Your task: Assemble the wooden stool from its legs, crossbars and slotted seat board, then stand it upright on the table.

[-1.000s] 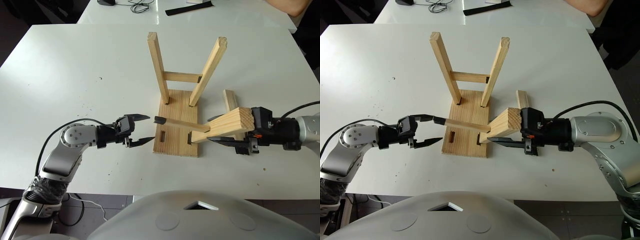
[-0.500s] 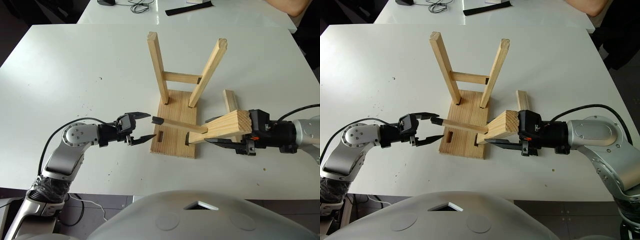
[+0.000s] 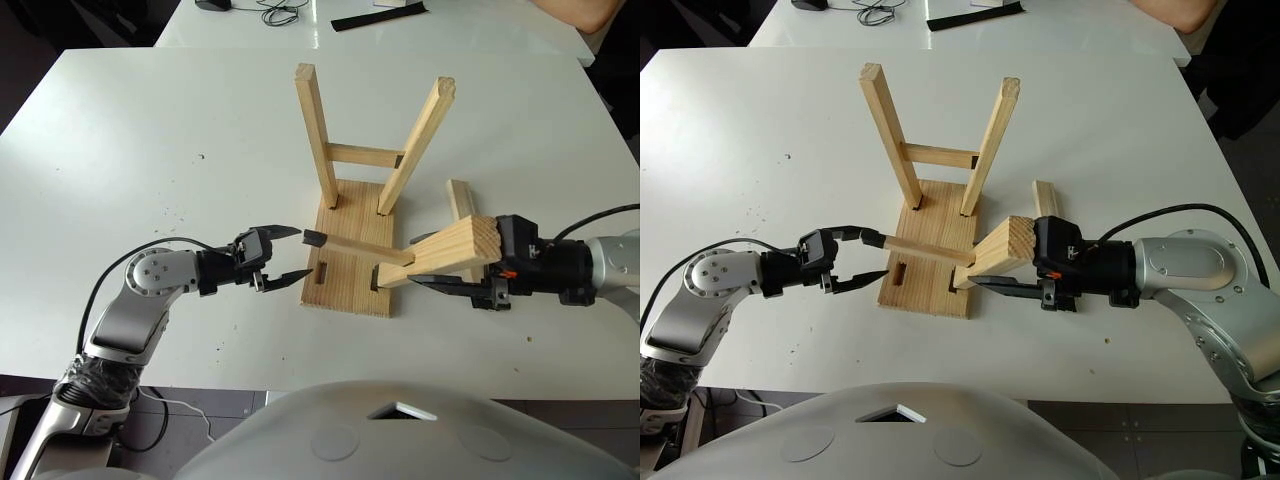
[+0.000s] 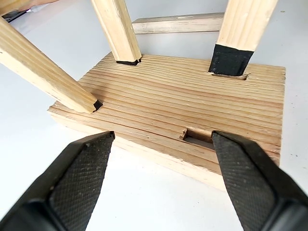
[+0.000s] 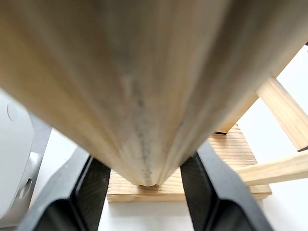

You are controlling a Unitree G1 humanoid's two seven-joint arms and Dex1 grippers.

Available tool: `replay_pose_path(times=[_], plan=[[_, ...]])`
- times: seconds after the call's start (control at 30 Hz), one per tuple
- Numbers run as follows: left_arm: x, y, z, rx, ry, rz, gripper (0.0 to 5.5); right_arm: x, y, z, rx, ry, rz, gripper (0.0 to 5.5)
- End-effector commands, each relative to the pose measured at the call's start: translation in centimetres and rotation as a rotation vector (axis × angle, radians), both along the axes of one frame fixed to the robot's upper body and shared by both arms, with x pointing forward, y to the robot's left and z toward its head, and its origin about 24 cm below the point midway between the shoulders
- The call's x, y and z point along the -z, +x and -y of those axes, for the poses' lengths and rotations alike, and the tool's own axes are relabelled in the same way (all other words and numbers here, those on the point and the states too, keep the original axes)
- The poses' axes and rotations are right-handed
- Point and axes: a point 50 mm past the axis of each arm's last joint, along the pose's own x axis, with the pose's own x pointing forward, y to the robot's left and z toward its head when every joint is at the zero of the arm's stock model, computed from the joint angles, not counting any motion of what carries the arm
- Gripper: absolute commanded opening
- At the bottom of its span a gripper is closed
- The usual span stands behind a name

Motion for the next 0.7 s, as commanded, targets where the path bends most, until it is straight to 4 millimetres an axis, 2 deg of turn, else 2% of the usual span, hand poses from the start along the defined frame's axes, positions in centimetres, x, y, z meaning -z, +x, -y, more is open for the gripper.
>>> replay_pose_path(times=[0.03, 0.43, 0.7], plan=[[0.0, 0.1, 0.1, -0.001, 0.007, 0.003, 3.74, -0.7, 0.0, 0.0, 0.004, -0.008, 0.006, 2.03], [-0.2, 0.3, 0.5, 0.013, 0.003, 0.003, 3.74, 0.4, -0.2, -0.7, 0.026, 0.007, -0.013, 2.03], [-0.2, 0.4, 0.7, 0.023, -0.001, 0.002, 3.74, 2.8, 0.2, 0.3, 0.073, -0.094, -0.033, 2.03]])
